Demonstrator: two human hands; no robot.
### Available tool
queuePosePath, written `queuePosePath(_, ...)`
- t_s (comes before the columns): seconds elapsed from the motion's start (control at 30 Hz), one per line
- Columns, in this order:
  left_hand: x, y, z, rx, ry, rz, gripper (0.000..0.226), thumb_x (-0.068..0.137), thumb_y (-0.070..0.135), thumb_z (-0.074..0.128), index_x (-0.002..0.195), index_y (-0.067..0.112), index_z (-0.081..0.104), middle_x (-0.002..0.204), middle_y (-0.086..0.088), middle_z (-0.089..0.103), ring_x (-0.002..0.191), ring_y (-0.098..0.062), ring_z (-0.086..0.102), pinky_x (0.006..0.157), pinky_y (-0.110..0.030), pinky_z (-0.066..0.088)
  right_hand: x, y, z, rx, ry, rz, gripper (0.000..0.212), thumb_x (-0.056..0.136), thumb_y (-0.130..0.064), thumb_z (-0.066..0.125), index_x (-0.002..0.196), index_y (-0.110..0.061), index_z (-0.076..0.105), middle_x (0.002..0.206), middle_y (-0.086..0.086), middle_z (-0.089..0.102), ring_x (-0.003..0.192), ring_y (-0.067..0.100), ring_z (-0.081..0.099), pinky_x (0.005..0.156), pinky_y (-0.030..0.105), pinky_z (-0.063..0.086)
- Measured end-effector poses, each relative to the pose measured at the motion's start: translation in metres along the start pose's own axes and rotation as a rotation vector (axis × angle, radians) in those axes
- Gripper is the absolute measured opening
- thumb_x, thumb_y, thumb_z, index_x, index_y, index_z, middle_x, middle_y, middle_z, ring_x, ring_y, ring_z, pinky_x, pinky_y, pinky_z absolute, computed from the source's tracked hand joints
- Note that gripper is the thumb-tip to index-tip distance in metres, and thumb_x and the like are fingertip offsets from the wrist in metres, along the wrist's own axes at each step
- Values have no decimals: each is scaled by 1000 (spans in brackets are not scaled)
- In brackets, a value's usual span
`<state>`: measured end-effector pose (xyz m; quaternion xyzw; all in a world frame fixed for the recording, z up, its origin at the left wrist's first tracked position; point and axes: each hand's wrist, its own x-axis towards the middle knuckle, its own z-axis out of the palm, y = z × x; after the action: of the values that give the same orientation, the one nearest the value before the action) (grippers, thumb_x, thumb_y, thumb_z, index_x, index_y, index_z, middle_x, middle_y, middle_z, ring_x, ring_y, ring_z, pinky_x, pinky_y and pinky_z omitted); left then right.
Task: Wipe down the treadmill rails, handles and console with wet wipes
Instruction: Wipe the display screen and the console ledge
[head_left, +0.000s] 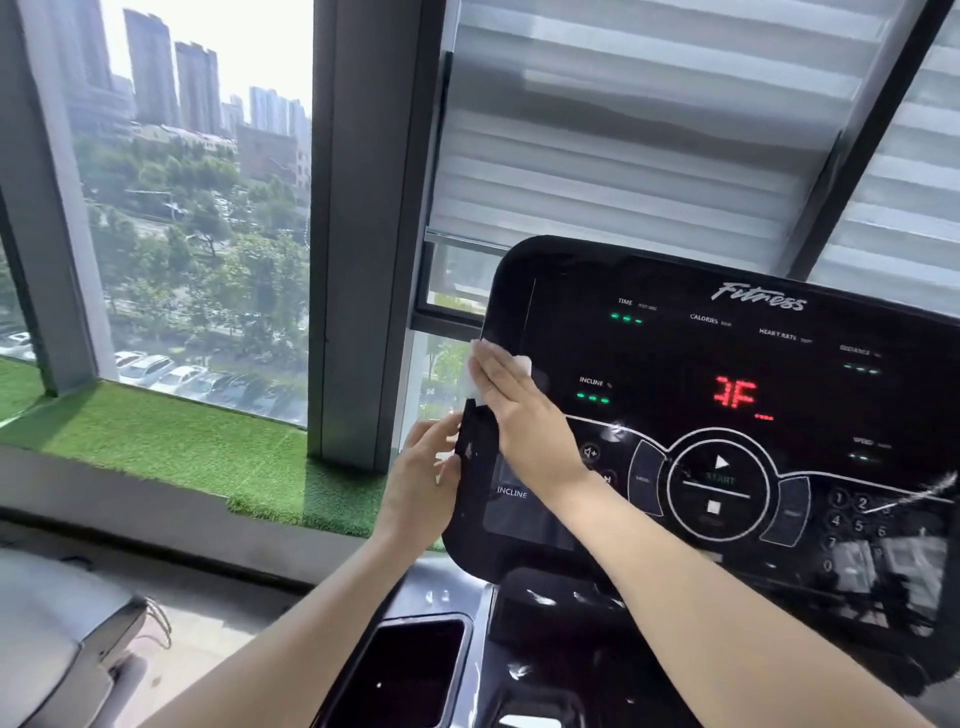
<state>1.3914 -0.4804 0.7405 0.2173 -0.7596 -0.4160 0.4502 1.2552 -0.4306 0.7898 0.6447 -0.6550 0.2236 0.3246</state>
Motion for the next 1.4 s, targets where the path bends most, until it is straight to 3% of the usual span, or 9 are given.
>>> queuePosePath(0.13, -9, -8, 1, 1, 10, -44, 42, 91, -7, 47, 125, 16, 57, 109, 11, 51, 99, -3, 57, 88, -18, 50, -37, -20, 10, -35, -72, -87, 55, 83, -3, 30, 133, -6, 53, 143, 6, 47, 134, 18, 41, 105, 30, 41)
queuePosePath(0.3, -29, -15, 2, 7, -2, -96, 44, 91, -6, 48, 119, 27, 56, 106, 12, 52, 97, -1, 57, 80, -8, 45, -61, -25, 4, -20, -142, -170, 61, 77, -3, 27, 128, -8, 59, 138, 2, 53, 128, 16, 49, 99, 24, 46)
queuePosePath(0.5, -30, -11, 5, 5, 27, -147, 44, 91, -6, 46, 127, 18, 57, 112, 6, 53, 95, 1, 55, 73, 1, 39, -18, -6, -14, -32, -58, -4, 63, 73, 16, 50, 132, -5, 54, 141, 3, 50, 130, 16, 46, 81, 24, 56)
queuePosePath(0.63, -33, -14, 8, -11, 44, -160, 47, 89, -7, 48, 126, 20, 59, 110, 8, 54, 97, 1, 56, 76, -2, 41, -38, -15, -3, -4, -68, -7, 65, 73, 16, 51, 135, -6, 51, 145, 3, 44, 135, 15, 40, 91, 23, 51)
queuePosePath(0.77, -37, -16, 9, 8, 76, -156, 45, 88, -6, 53, 126, 17, 59, 104, 9, 56, 93, 0, 56, 77, 1, 38, -82, -35, 5, 48, -192, -135, 70, 62, 14, 73, 129, -4, 57, 138, 4, 52, 127, 17, 50, 97, 25, 47)
queuePosePath(0.87, -40, -12, 10, -49, 75, -189, 45, 87, -8, 51, 125, 16, 60, 104, 10, 55, 94, 4, 55, 77, 1, 39, -64, -25, -5, -20, -179, -141, 75, 58, 15, 75, 129, -5, 58, 137, 1, 54, 125, 16, 51, 91, 21, 47)
queuePosePath(1.03, -45, -10, 14, -133, 89, -240, 49, 87, -9, 49, 125, 20, 58, 105, 12, 52, 100, 0, 54, 81, -1, 40, -36, -17, -12, -57, -88, 21, 71, 65, 19, 64, 132, -1, 52, 141, 6, 50, 130, 19, 45, 102, 26, 35)
queuePosePath(1.23, -52, -16, 13, -133, 86, -228, 47, 88, -8, 50, 127, 17, 58, 105, 12, 51, 103, -7, 55, 85, -3, 41, -96, -30, -3, 59, -320, -179, 83, 60, 12, 78, 136, -8, 51, 143, -4, 47, 132, 9, 39, 87, 22, 53)
queuePosePath(1.4, -57, -15, 11, -172, 73, -273, 49, 88, -8, 50, 126, 22, 57, 106, 15, 50, 101, 1, 53, 83, 0, 39, -59, -18, -22, -84, -199, -109, 70, 63, 10, 77, 129, -4, 58, 135, -1, 56, 124, 18, 52, 85, 25, 52)
